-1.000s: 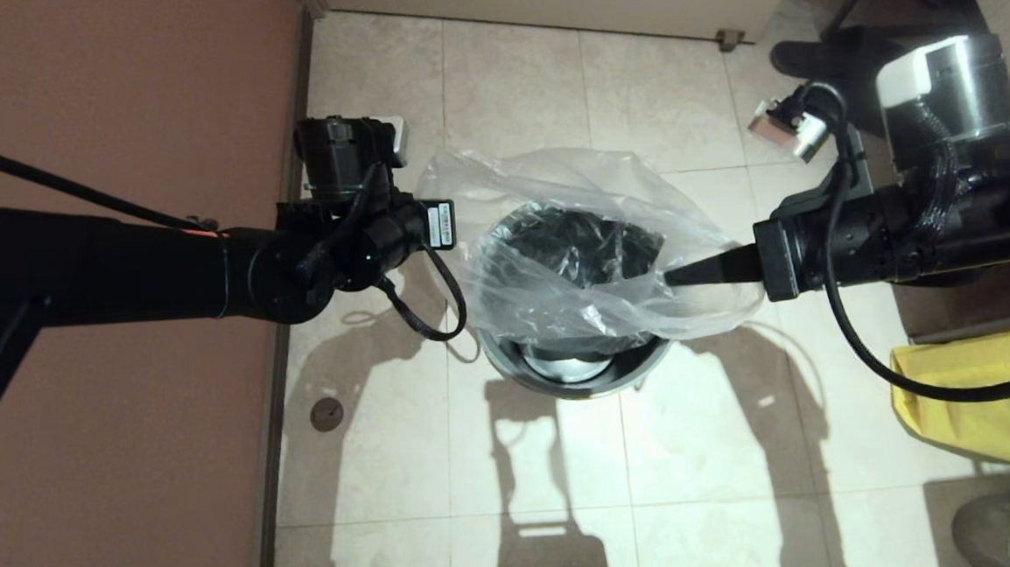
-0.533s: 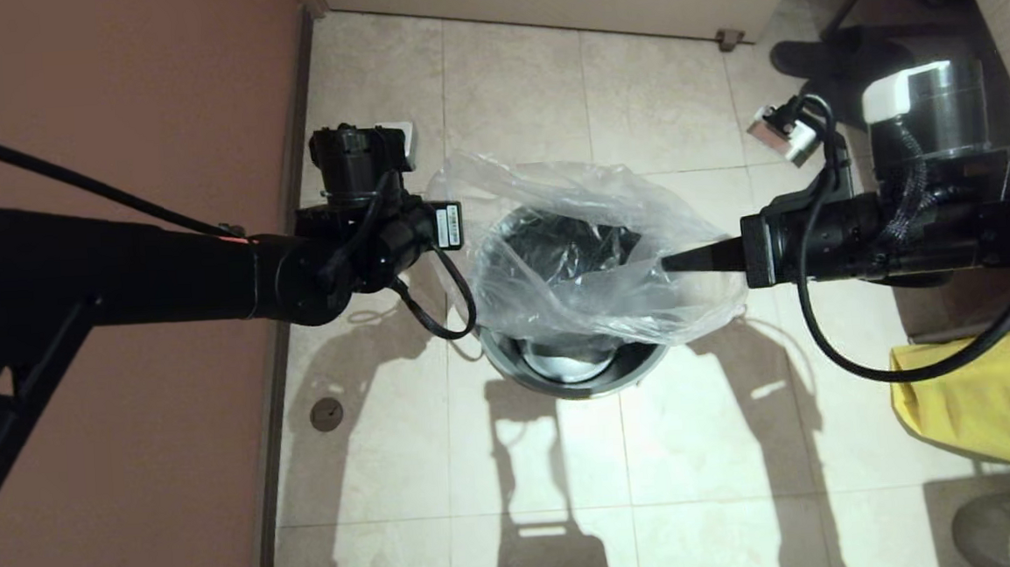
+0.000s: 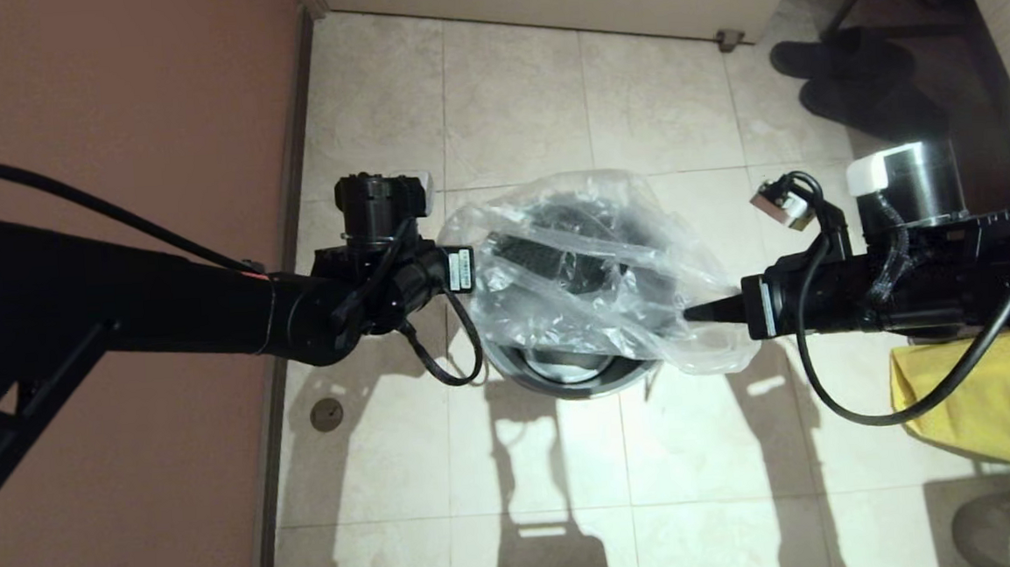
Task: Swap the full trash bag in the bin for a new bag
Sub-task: Put the new garbage bag on the trash can
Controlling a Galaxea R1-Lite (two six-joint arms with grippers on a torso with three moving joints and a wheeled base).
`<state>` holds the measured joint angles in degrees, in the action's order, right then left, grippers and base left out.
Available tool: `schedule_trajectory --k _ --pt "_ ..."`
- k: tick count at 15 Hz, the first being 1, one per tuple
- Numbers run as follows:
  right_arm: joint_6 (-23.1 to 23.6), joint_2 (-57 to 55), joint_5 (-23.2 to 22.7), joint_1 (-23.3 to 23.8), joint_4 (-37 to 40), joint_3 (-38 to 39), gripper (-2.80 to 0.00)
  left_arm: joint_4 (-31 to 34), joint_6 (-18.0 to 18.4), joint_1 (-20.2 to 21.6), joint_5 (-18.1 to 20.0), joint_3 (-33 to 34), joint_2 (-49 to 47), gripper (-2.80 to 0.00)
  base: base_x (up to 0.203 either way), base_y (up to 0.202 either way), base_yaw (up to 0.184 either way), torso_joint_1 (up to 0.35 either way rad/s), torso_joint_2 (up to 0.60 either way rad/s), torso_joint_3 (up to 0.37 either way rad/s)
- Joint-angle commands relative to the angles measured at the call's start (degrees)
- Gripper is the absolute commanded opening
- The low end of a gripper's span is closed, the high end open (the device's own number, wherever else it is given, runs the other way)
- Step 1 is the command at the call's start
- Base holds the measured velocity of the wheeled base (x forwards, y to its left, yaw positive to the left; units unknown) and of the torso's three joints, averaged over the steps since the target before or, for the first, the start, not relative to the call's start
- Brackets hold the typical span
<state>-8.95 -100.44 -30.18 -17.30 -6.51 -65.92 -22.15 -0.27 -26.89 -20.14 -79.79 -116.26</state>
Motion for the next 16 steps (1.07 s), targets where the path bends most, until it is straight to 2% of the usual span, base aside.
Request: schedule_trajectory --k 1,5,8,11,16 --pt "-0.04 -0.88 -0.07 0.02 -2.89 3.71 -2.8 -0.34 -0.07 -0.32 -0.16 1.51 0.62 -2.8 0.0 0.0 0.0 0.0 0.0 0.0" --pt "-0.14 -0.05 0.48 -0.09 -3.89 6.98 -2.8 -4.71 0.12 -1.86 -0.16 9.06 3.22 -2.8 0.0 0.0 0.0 0.0 0.0 0.0" --pt "-0.28 0.77 4.27 -0.81 -3.77 9.24 -2.8 -5.4 -0.05 -2.65 -0.17 14.12 5.61 -2.8 0.0 0.0 0.0 0.0 0.0 0.0" --pt "-0.55 0.1 5.84 -1.01 -3.73 9.98 -2.8 -7.0 -1.12 -2.67 -0.48 18.36 6.02 -2.8 0.0 0.0 0.0 0.0 0.0 0.0" --pt "-0.67 -3.98 6.51 -1.54 -4.51 9.63 -2.8 -13.31 -1.23 -1.79 -0.6 24.91 5.64 -2.8 0.0 0.0 0.0 0.0 0.0 0.0"
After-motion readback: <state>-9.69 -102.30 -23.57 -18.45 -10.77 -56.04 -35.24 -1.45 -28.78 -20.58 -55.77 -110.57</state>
